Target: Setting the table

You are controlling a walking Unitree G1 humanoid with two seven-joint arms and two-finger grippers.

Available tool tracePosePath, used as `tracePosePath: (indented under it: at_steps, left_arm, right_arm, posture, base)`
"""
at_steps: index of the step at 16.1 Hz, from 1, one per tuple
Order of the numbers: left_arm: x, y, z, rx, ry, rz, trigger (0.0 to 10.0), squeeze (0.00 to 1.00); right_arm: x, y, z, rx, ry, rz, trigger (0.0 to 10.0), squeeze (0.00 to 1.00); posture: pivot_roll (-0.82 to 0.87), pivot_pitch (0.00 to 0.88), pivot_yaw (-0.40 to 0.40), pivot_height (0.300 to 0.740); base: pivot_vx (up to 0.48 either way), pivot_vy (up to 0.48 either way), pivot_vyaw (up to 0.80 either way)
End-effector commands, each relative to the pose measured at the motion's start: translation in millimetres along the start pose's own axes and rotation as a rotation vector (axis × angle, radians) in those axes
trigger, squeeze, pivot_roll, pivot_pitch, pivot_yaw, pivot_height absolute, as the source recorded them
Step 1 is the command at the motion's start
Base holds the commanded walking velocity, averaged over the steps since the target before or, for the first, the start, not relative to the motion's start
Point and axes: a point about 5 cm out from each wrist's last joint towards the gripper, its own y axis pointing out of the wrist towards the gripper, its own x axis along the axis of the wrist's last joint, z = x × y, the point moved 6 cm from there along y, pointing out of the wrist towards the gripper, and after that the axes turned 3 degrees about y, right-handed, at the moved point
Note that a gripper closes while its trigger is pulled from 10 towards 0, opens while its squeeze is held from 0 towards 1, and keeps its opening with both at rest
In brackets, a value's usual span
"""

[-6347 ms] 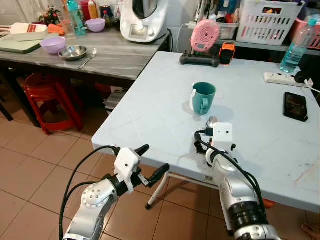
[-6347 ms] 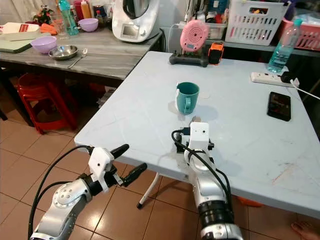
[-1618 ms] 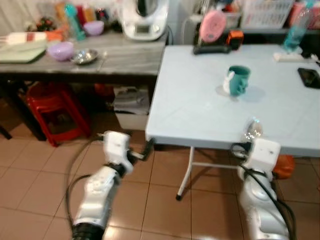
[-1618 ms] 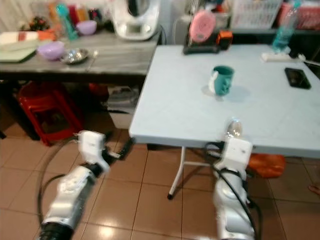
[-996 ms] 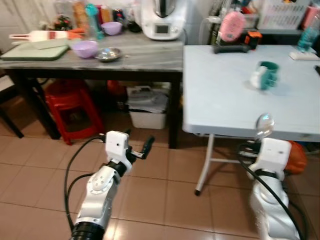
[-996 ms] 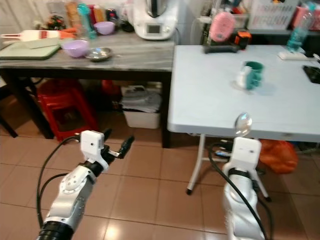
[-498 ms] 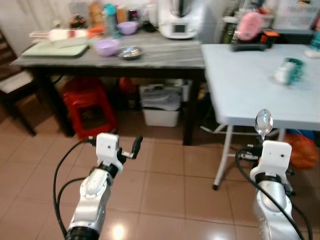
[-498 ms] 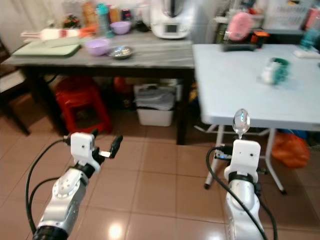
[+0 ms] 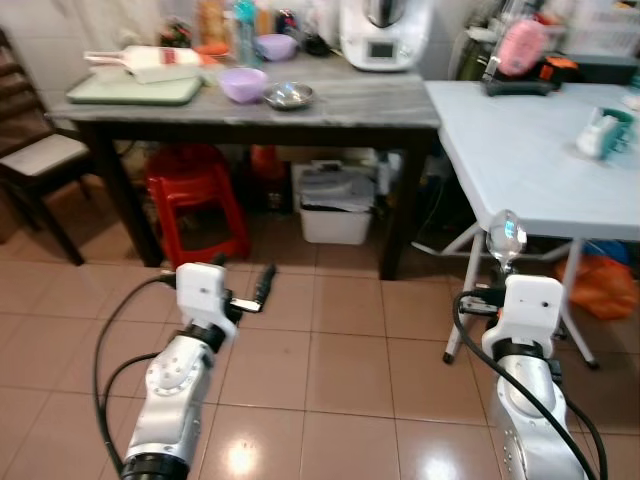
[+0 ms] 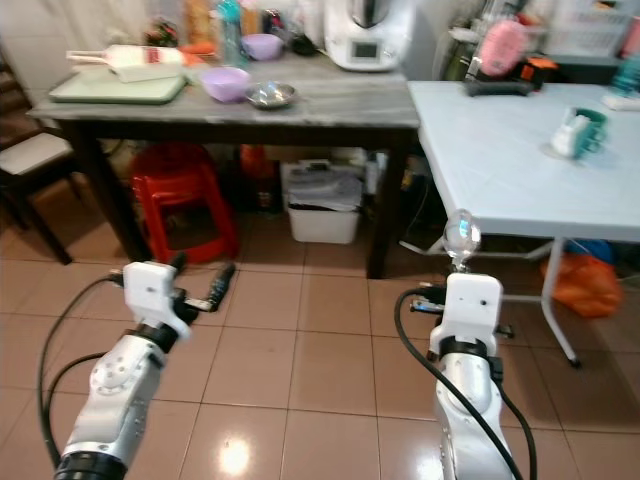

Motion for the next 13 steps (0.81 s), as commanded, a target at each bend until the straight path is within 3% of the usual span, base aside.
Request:
tracePosePath:
  at_steps: [1, 13]
  left_arm:
    - [5.2, 2.8, -4.8, -0.019, -0.002, -0.012, 10.0, 0.0]
    - [7.7, 4.7, -5.1, -0.031, -0.004, -0.01, 10.0, 0.0]
  right_arm:
    - [9.0, 1.8, -1.9, -0.001, -0.004, -0.032, 10.0, 0.0]
    - [7.9, -0.4, 3.8, 0.022, -0.01, -0.032, 10.0, 0.0]
  posture:
    - [-0.04, 0.0, 0.021, 0.74]
    - [-0.04, 0.0, 0.03, 0.74]
  base:
    - [0.292, 0.0, 0.0]
    - [0.327, 0.0, 0.0]
